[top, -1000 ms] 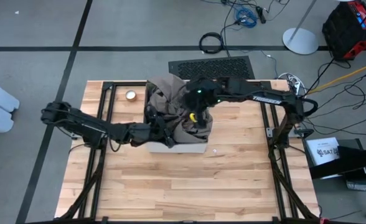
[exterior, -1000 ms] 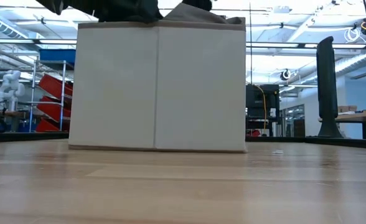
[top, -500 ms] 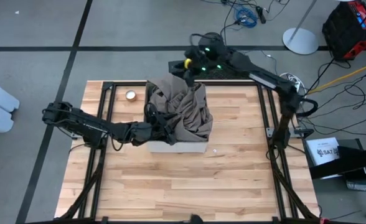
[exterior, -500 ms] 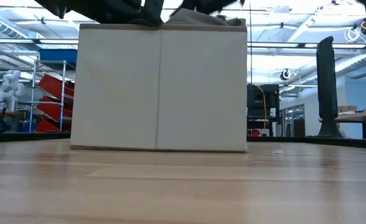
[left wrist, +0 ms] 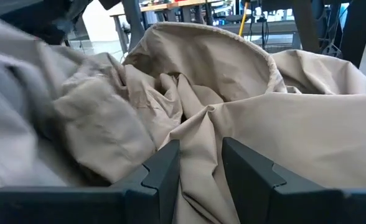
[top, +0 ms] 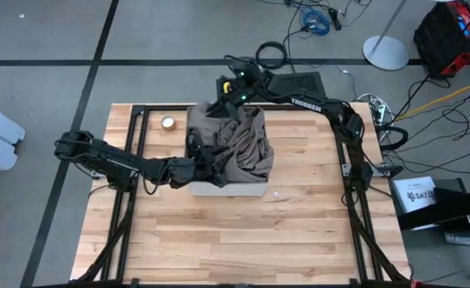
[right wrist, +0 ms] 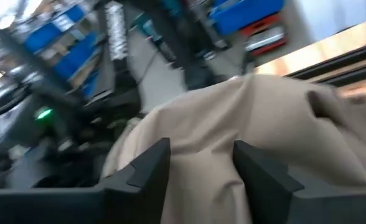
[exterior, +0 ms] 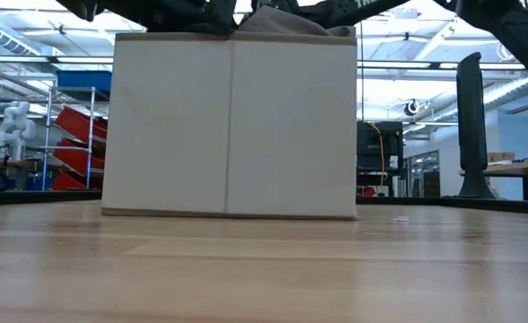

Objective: Sort clothes
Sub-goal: Put the brown jacket into the white laundry bin

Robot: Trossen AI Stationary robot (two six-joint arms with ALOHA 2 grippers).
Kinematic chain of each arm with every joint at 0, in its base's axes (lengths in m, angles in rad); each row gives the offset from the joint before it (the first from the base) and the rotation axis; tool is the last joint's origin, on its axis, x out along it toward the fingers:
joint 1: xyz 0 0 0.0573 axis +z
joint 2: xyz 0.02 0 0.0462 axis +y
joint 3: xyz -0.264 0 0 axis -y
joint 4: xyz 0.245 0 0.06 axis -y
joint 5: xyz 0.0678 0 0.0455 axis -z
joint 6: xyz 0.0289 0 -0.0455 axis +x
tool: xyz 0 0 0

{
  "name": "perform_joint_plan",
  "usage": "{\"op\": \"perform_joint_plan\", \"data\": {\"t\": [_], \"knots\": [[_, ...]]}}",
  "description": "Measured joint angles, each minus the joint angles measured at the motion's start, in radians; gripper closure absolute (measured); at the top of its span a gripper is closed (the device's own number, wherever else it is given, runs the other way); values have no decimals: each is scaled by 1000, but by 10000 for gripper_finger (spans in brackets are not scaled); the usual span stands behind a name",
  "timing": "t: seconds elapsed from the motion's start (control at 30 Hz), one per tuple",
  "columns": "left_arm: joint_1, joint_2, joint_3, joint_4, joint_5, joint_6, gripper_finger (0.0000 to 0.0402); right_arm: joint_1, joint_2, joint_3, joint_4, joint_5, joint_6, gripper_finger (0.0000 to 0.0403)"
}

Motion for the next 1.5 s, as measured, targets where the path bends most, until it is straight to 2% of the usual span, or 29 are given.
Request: {"op": "perform_joint_plan", "data": {"t": [0.17, 0.27, 0.33, 0.43, 0.53, 0.77, 1.03, 1.23, 1.5], "knots": [[-6, -38, 0, -11, 0, 1, 269, 36, -56, 0, -52, -106, -18, 280], [-17, -78, 1, -43, -9, 1, 269, 54, -102, 2, -181, -94, -106, 299], [-26, -113, 1, -85, -35, -4, 269, 64, -129, 1, -291, -37, -194, 308], [-38, -164, 2, -139, -81, -17, 269, 84, -162, 1, -455, 122, -331, 317], [-42, -207, 2, -182, -90, -50, 269, 110, -159, -5, -551, 237, -410, 323], [-62, -286, 2, -326, -50, -63, 269, 179, -129, -83, -542, 329, -462, 326], [-118, -398, 3, -462, -44, -64, 269, 211, -93, -231, -414, 457, -473, 326], [-148, -466, 3, -499, -48, -64, 269, 195, -91, -346, -326, 463, -469, 326], [-151, -485, 3, -502, -50, -89, 269, 173, -92, -409, -356, 470, -430, 326]]}}
